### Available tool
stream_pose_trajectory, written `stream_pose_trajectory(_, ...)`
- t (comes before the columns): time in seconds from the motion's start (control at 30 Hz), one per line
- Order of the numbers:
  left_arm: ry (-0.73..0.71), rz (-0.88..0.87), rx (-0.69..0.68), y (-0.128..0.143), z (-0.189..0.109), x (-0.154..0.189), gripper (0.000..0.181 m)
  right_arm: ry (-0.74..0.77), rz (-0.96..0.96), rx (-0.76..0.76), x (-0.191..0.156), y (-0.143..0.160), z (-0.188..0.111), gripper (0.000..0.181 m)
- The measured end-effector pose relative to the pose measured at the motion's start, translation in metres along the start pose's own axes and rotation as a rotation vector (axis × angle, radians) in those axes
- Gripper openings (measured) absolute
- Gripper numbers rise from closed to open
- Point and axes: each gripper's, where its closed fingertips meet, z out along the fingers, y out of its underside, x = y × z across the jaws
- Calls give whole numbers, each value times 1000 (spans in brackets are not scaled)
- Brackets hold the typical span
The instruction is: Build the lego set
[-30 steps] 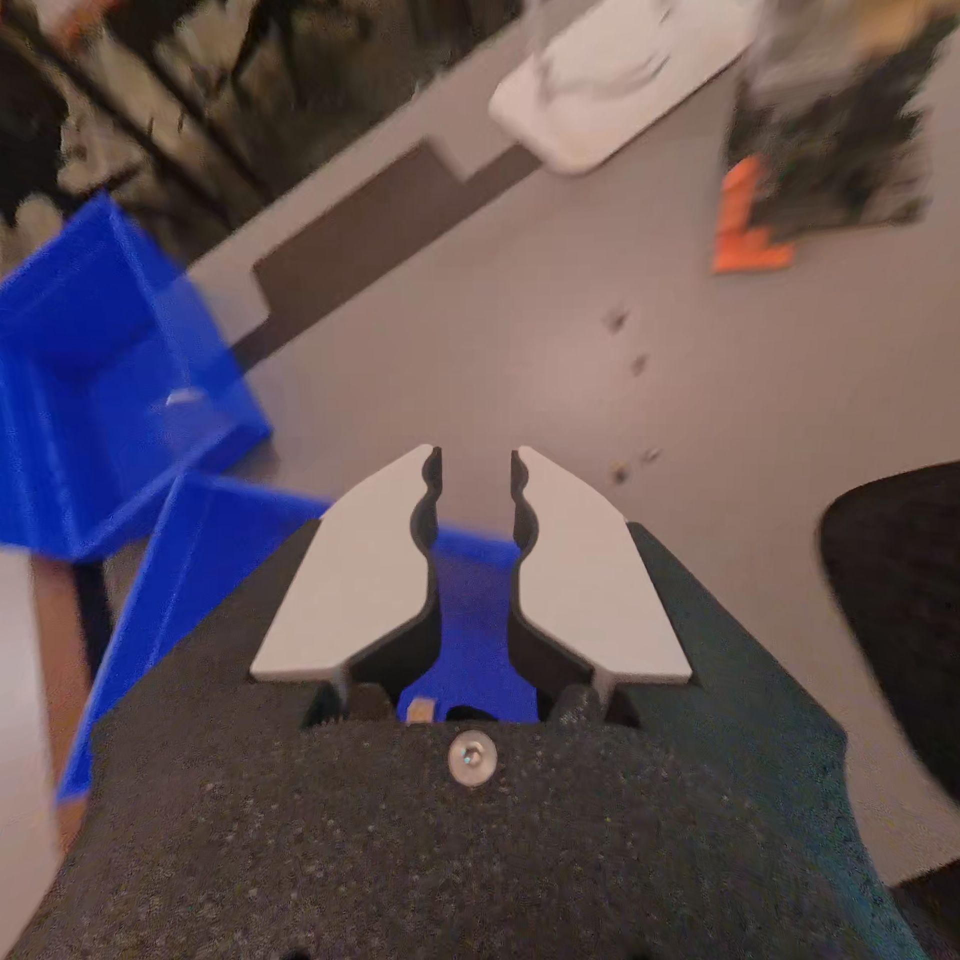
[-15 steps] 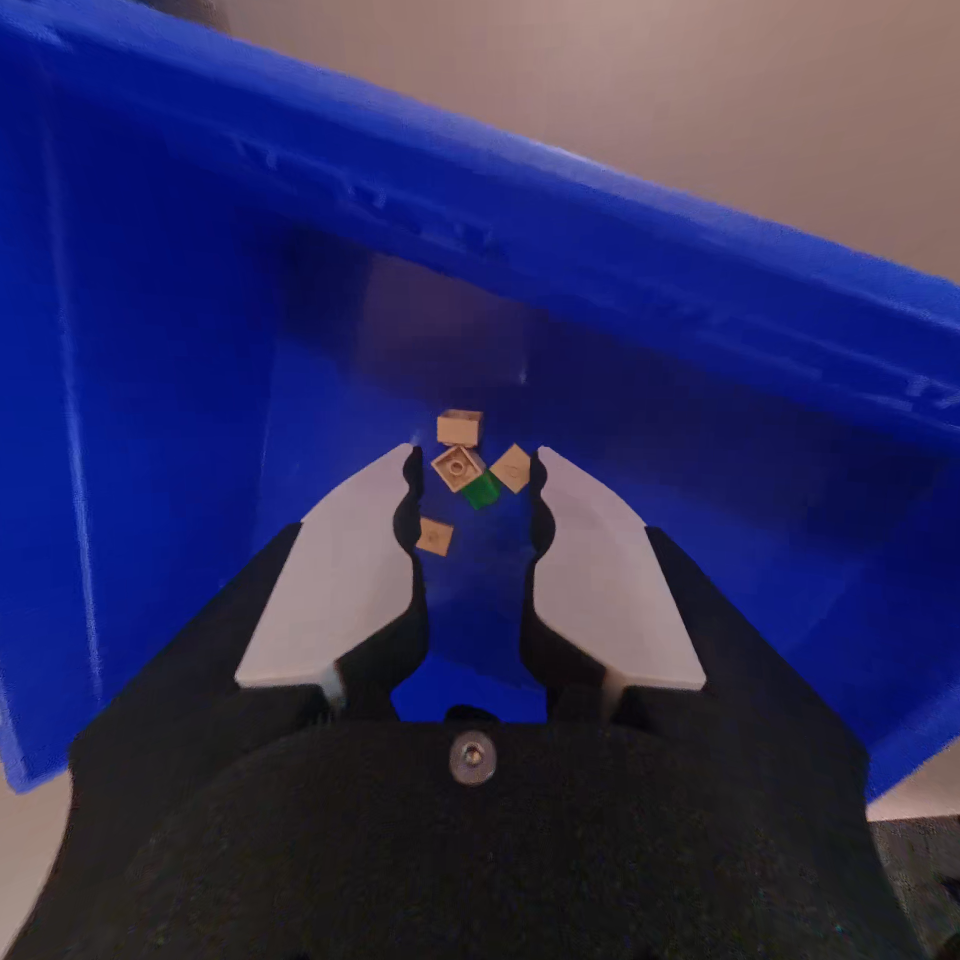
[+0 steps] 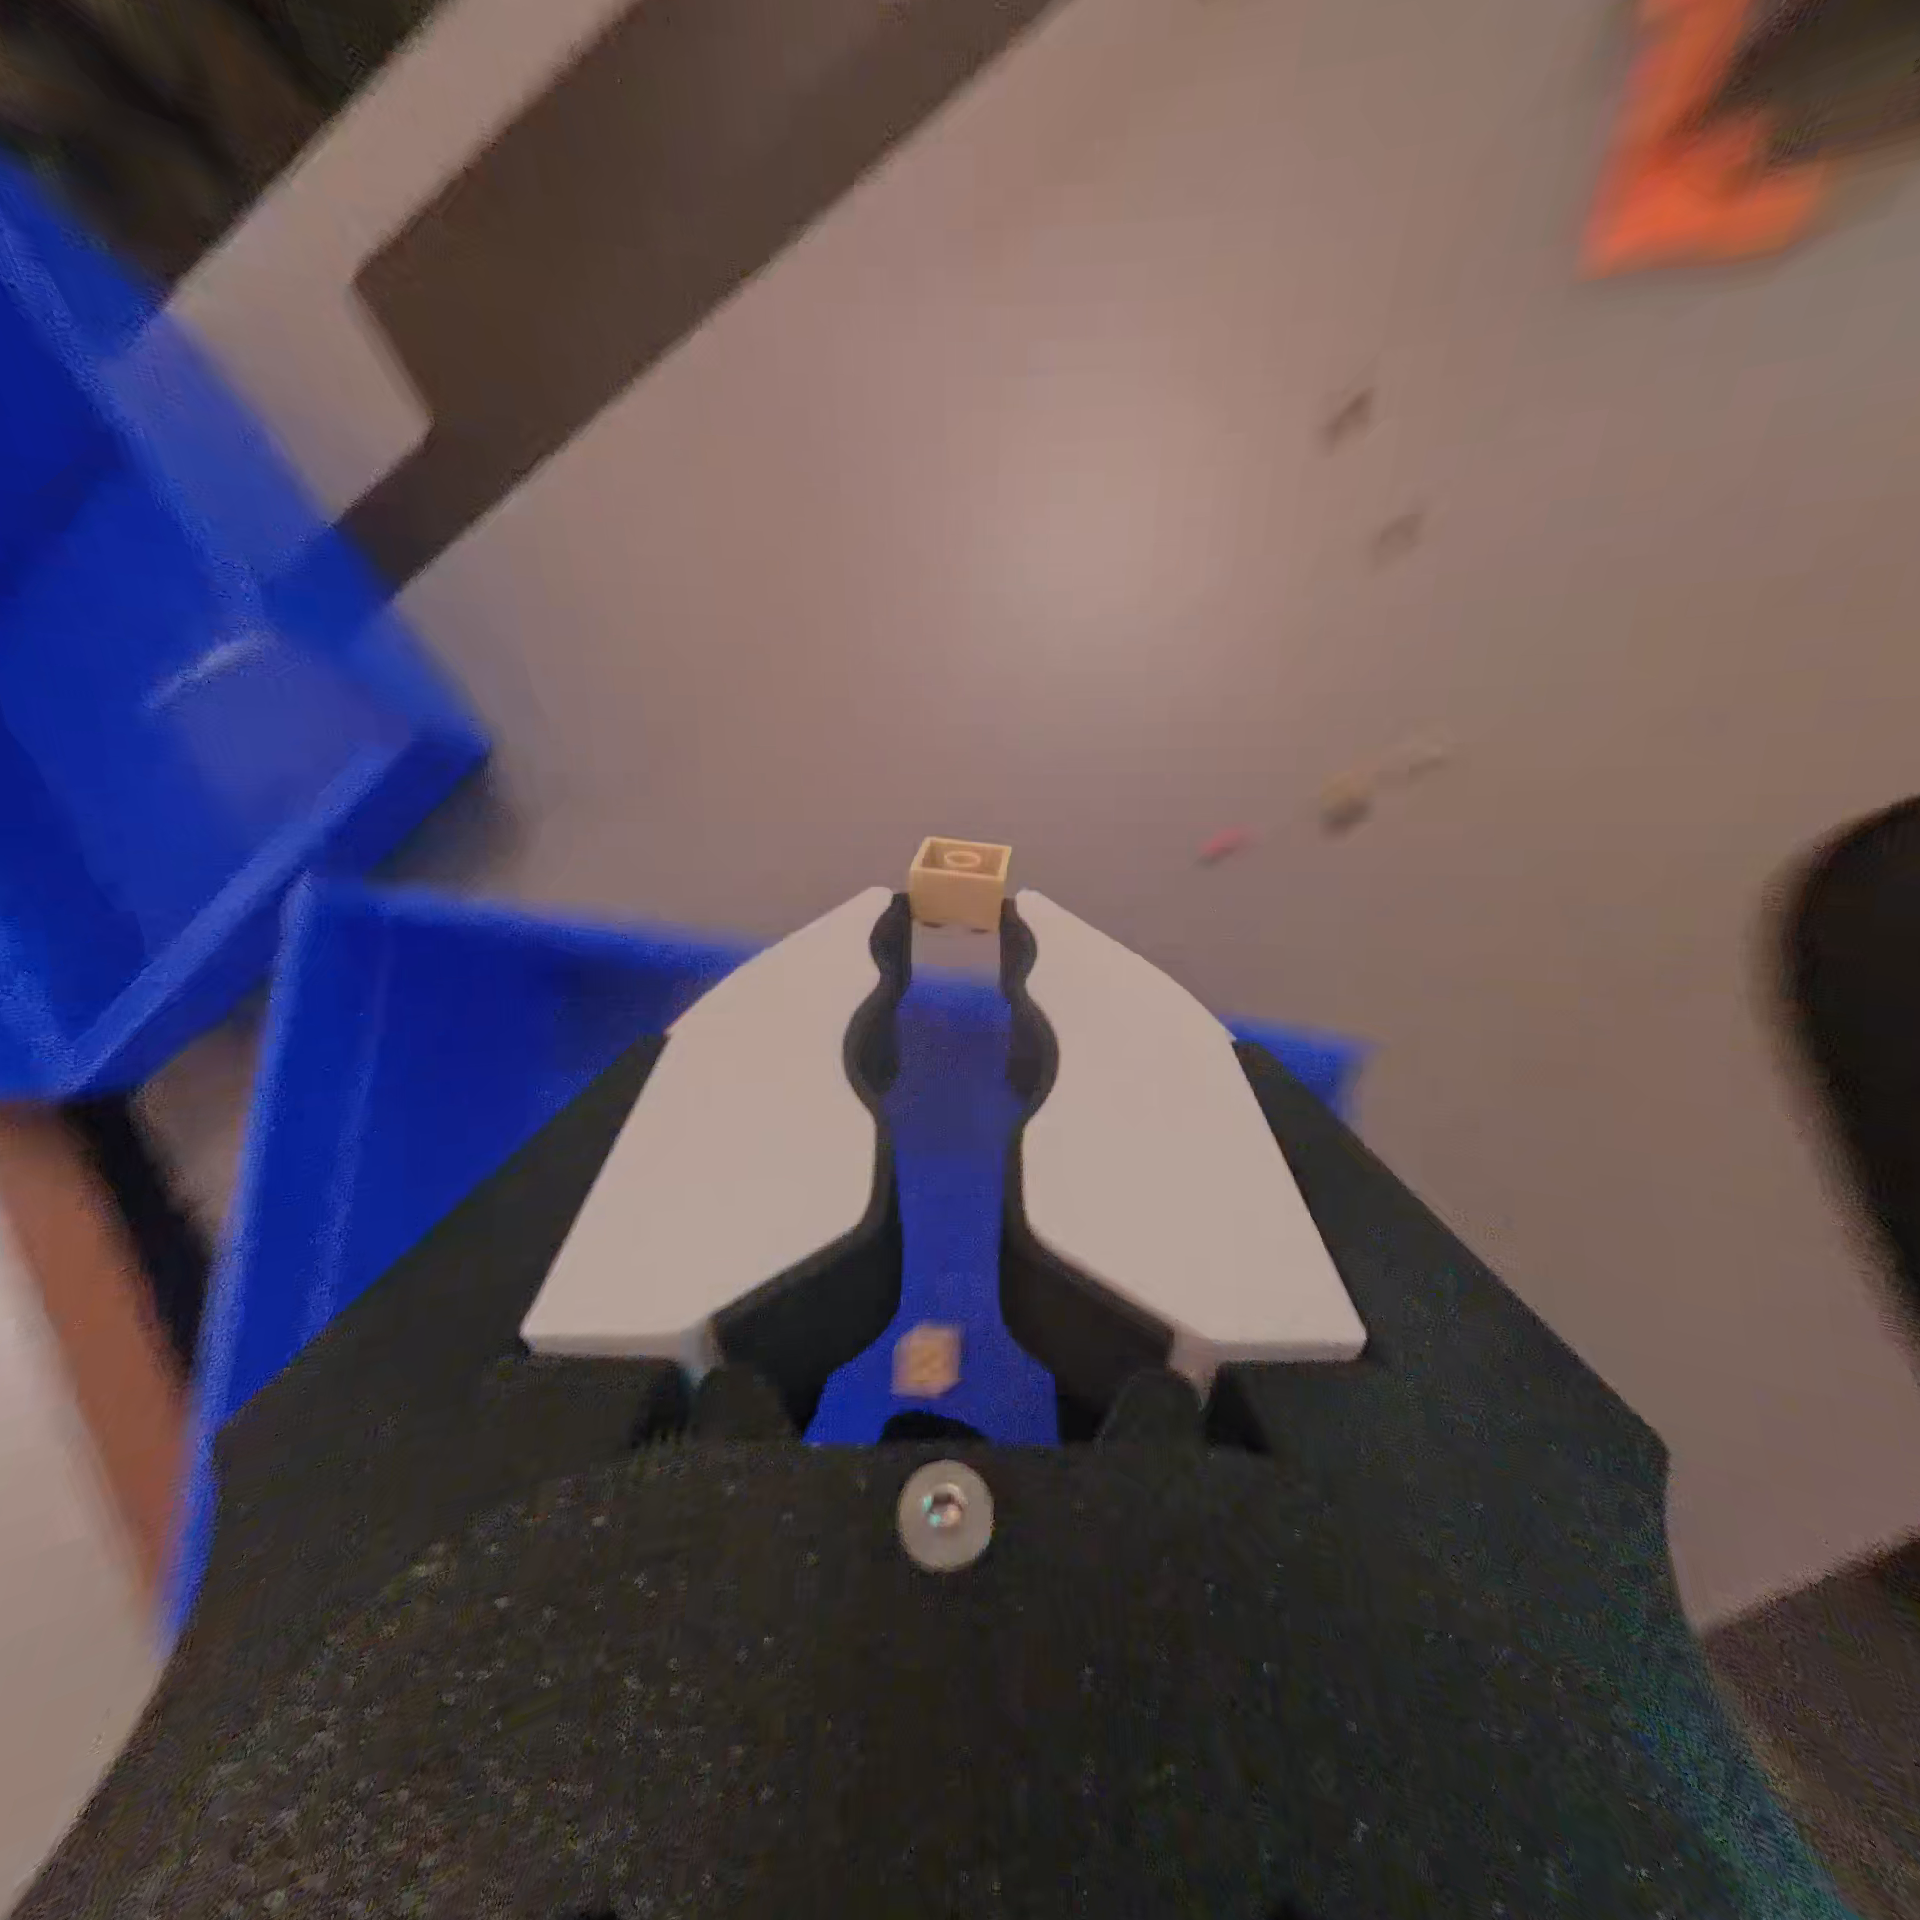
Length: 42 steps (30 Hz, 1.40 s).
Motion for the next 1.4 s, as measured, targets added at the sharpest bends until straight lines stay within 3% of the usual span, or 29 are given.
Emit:
stream_pose_trajectory(0.03,76,-10,78,-22,-7,27,16,22,-40,33,-1,-11,1,25)
stream_pose_trajectory(0.17,354,-22,275,-85,-16,130,16,101,-196,152,-10,-51,10,25)
stream_pose_trajectory(0.33,674,-107,320,-117,13,233,16,191,-298,269,-18,-87,21,29)
stream_pose_trajectory(0.53,930,-234,309,-129,44,299,16,326,-468,250,-15,-83,30,31)
stream_pose_trajectory(0.6,973,-253,313,-130,47,308,16,325,-487,233,-17,-78,33,16)
stream_pose_trajectory(0.67,986,-261,312,-130,49,310,16,309,-473,228,-17,-75,33,12)
stream_pose_trajectory(0.73,950,-194,319,-124,52,311,17,176,-330,194,-21,-66,37,12)
stream_pose_trajectory(0.8,847,-54,373,-119,54,307,29,-35,-52,183,-28,-59,38,12)
stream_pose_trajectory(0.97,547,378,524,-109,52,312,34,-598,649,140,-50,-61,24,11)
stream_pose_trajectory(1.13,468,641,677,-106,38,339,33,-885,878,78,-72,-63,15,11)
stream_pose_trajectory(1.27,475,754,731,-102,30,353,17,-968,930,61,-79,-64,10,11)
stream_pose_trajectory(1.4,490,666,667,-102,48,349,17,-828,870,60,-59,-50,14,20)
